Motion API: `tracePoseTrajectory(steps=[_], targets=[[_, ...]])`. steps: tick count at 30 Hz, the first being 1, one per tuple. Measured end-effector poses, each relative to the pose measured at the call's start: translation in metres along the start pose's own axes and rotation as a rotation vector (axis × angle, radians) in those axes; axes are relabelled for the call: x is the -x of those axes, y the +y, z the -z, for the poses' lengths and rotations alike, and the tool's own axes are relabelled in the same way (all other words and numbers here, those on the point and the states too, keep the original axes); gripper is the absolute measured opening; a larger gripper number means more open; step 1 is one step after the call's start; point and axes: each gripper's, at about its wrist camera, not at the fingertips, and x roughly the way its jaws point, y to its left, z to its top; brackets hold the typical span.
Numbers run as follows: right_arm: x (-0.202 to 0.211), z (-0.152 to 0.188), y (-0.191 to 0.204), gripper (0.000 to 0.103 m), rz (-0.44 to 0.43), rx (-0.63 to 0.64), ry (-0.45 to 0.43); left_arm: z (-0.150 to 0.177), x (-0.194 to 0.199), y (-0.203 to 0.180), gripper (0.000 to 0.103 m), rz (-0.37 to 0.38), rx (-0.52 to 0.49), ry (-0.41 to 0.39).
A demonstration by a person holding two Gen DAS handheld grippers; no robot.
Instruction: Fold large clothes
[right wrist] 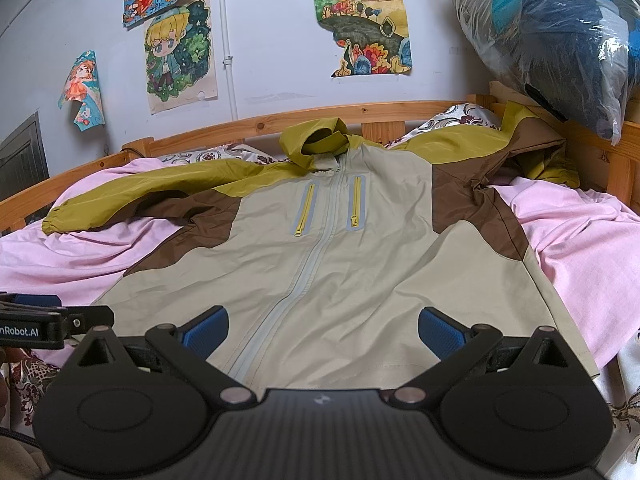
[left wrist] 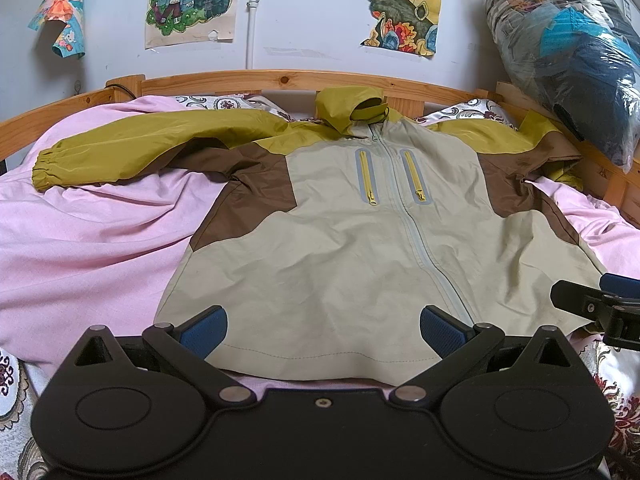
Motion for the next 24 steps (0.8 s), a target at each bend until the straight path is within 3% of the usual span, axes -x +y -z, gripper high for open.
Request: tracePoseTrajectory(steps=[24], targets=[[-0.0029,0.0009,-0.0027,0.103,0.023,-0.014,0.015,-0.0043,0.0044,-0.0046,0.102,-0.006,-0.006,0.002]])
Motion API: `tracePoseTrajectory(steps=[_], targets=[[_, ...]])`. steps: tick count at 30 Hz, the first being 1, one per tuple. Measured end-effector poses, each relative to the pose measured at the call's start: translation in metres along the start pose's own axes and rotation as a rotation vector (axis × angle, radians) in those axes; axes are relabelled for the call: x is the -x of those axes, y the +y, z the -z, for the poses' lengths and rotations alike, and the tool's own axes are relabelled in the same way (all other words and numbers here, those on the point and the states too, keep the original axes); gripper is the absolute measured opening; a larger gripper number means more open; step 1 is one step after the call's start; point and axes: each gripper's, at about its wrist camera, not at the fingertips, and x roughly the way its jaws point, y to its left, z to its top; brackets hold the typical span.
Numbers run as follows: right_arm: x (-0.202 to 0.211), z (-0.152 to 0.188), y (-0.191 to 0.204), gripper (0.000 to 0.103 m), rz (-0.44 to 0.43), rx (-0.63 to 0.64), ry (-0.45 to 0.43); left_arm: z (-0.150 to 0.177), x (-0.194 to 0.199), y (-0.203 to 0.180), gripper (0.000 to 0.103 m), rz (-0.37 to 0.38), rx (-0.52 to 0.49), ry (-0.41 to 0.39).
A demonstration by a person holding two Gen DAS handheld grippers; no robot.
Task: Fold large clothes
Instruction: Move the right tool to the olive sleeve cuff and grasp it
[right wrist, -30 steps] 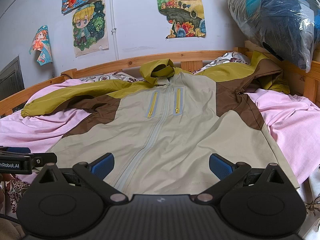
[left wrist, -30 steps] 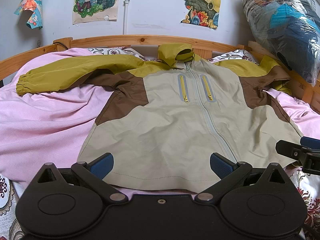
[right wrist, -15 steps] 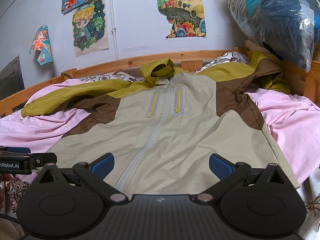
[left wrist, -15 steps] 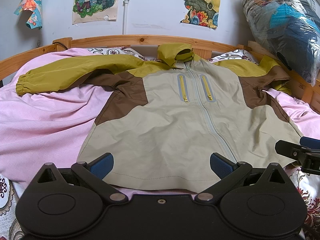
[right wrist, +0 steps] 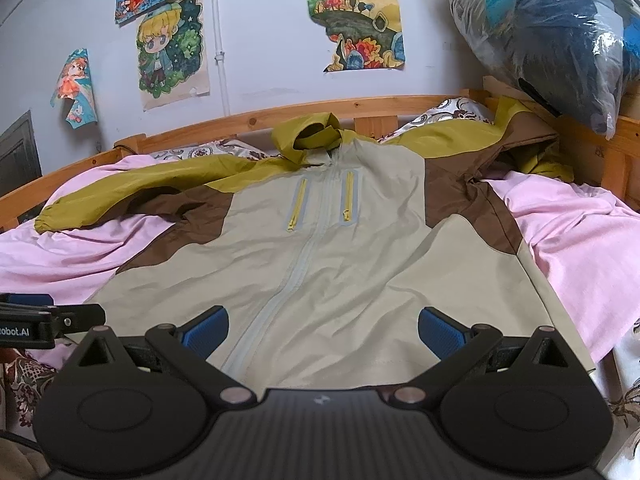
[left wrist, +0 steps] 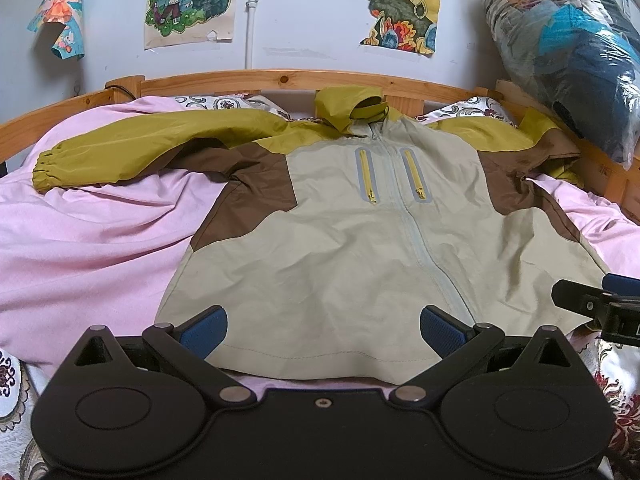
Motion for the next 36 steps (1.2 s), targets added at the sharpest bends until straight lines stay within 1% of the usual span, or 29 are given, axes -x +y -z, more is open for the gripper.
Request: tracePoseTrajectory(steps=[5,8,12,15,18,21,23,26,30,33,36], targets=[[0.000,-0.002,-0.001,0.103,0.016,-0.005,-0.001,0.002,-0.004,0.002,0.102,-0.006,-0.007,0.013],[0.002,-0.006,-0.005,0.103,0.054,-0.017,-0.013,0.001,-0.010,0.001,0.102,-0.012,-0.022,0.025],[0.001,-0.022,-0.021,0.103,0.118,-0.048,-0.033,-0.013,-0.016,-0.005,0.102,-0.021,-0.042,0.013],[0.000,-0.037,-0.040,0.103,0.174,-0.070,-0.061,-0.031,-0.022,-0.011,0.102,-0.024,-0.050,0.000],[-0.008,-0.051,-0.068,0.103,0.210,-0.112,-0.070,-0.052,-0.031,-0.020,0.102,-0.010,-0.065,-0.002],[-0.020,-0.063,-0.100,0.103,0.231,-0.158,-0.080,-0.072,-0.046,-0.028,0.102,0.018,-0.074,0.029],[-0.029,-0.072,-0.124,0.103,0.223,-0.205,-0.078,-0.082,-0.060,-0.031,0.102,0.038,-0.069,0.060],[-0.046,-0.091,-0.160,0.103,0.198,-0.288,-0.097,-0.094,-0.087,-0.036,0.102,0.061,-0.052,0.101],[-0.079,-0.119,-0.202,0.103,0.196,-0.403,-0.126,-0.096,-0.122,-0.044,0.102,0.092,-0.055,0.120],[-0.120,-0.141,-0.229,0.103,0.235,-0.479,-0.137,-0.091,-0.142,-0.046,0.102,0.116,-0.066,0.136],[-0.164,-0.157,-0.248,0.099,0.290,-0.565,-0.148,-0.087,-0.157,-0.045,0.102,0.115,-0.077,0.156]])
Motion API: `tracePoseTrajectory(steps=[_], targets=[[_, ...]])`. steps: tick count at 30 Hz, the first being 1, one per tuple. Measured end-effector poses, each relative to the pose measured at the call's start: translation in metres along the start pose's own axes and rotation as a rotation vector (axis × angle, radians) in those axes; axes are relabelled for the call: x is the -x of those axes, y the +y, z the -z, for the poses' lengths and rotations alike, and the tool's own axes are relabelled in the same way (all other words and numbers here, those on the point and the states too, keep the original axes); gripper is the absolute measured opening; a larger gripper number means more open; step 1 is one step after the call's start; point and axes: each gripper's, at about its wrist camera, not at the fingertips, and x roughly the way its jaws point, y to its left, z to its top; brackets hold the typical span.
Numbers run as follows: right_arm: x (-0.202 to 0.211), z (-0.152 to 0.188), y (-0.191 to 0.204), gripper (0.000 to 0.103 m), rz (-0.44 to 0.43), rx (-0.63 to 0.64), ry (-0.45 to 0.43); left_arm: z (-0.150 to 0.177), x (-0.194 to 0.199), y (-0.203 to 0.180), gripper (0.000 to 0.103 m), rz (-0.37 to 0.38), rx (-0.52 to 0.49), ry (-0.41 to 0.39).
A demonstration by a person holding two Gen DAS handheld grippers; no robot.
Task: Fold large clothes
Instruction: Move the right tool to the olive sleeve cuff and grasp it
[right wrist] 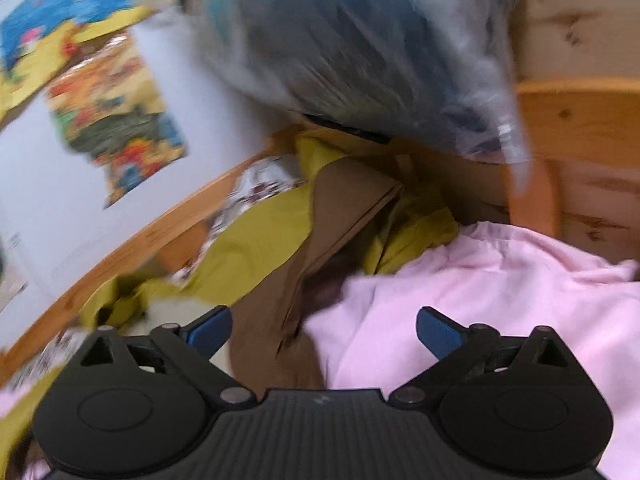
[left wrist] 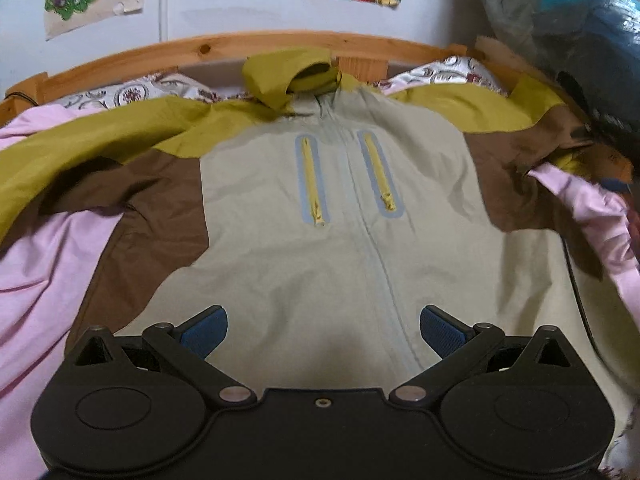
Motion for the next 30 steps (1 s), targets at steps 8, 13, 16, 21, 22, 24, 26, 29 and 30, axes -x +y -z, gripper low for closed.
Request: tracePoseTrajectory(steps=[8,13,16,21,22,24,26,29,30], targets=[[-0.067,0.002,0.003,0.079,0.120,-0.210,-0.170,0.008,-0.012,0.026,0.102,-0.041,-0.059,0.053],[-0.075,0.005,0.043,0.030,0.149,-0.018,-0.290,0.015,-0.009,0.041,0.102,-0.064,-0.052,0.086],[-0.078,0.021,0.089,0.016,0.099,0.269,-0.316,0.016,-0.005,0.044,0.102,-0.069,-0.031,0.086],[-0.073,0.078,0.156,0.013,-0.054,0.732,-0.244,0.013,0.002,0.042,0.102,-0.058,0.009,0.062],[-0.070,0.090,0.161,0.014,-0.078,0.784,-0.206,0.013,0.003,0.041,0.102,-0.055,0.009,0.057],[-0.065,0.112,0.163,0.020,-0.124,0.862,-0.133,0.013,0.006,0.040,0.102,-0.053,0.004,0.050],[-0.054,0.127,0.157,0.053,-0.164,0.894,-0.065,0.013,0.008,0.039,0.102,-0.051,-0.003,0.042],[-0.023,0.133,0.136,0.079,-0.215,0.857,0.002,0.014,0.011,0.041,0.102,-0.055,-0.006,0.034],[-0.012,0.132,0.126,0.082,-0.225,0.841,0.014,0.015,0.012,0.043,0.102,-0.057,-0.005,0.035]])
